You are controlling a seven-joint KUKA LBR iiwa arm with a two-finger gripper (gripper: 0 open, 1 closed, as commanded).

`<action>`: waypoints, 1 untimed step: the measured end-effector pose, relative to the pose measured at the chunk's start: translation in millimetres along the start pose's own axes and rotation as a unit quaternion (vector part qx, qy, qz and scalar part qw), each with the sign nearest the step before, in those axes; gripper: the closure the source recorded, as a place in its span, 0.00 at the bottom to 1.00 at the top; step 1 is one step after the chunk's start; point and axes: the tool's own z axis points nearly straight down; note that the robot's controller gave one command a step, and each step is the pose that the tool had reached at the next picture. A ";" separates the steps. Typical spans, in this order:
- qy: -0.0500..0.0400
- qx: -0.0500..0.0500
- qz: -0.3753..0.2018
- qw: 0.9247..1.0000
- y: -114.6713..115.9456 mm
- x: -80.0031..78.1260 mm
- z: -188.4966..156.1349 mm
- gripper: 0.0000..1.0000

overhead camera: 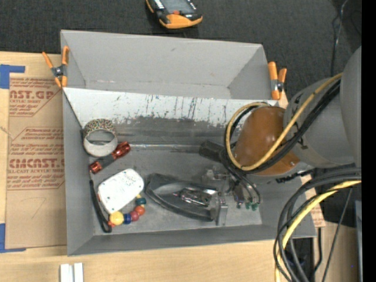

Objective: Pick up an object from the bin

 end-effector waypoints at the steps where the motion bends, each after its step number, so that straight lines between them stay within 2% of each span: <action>1: 0.013 0.000 0.016 1.000 20.9 4.5 -9.7 1.00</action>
Offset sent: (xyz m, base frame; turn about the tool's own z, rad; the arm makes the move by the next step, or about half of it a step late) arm 0.0000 0.0000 0.0000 0.0000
